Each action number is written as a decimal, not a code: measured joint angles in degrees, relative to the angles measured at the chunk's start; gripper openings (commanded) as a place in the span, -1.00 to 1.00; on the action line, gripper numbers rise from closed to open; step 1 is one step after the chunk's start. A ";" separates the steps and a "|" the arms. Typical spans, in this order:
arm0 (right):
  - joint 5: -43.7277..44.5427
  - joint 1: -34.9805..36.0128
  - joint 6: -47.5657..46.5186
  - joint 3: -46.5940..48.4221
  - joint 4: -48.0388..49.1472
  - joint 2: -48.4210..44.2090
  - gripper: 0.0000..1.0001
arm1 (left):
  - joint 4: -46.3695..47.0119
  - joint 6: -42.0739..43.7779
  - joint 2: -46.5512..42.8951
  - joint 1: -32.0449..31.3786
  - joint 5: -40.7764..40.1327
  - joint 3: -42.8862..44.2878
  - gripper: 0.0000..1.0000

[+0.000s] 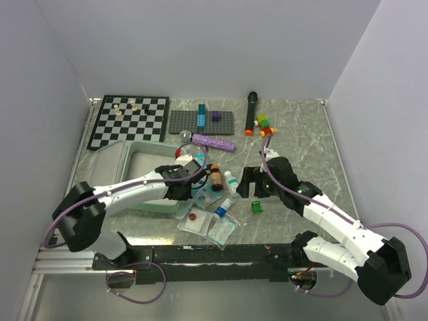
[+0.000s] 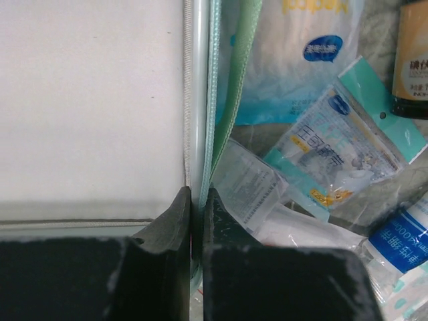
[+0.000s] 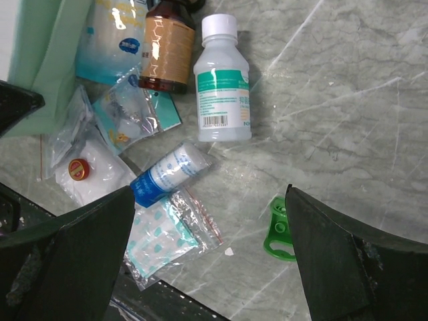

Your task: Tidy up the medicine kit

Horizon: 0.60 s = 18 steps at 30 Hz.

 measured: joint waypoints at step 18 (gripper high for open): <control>-0.22 0.00 -0.26 3.63 -0.87 5.03 1.00 | 4.92 -1.03 -11.45 10.71 6.19 -10.32 -0.01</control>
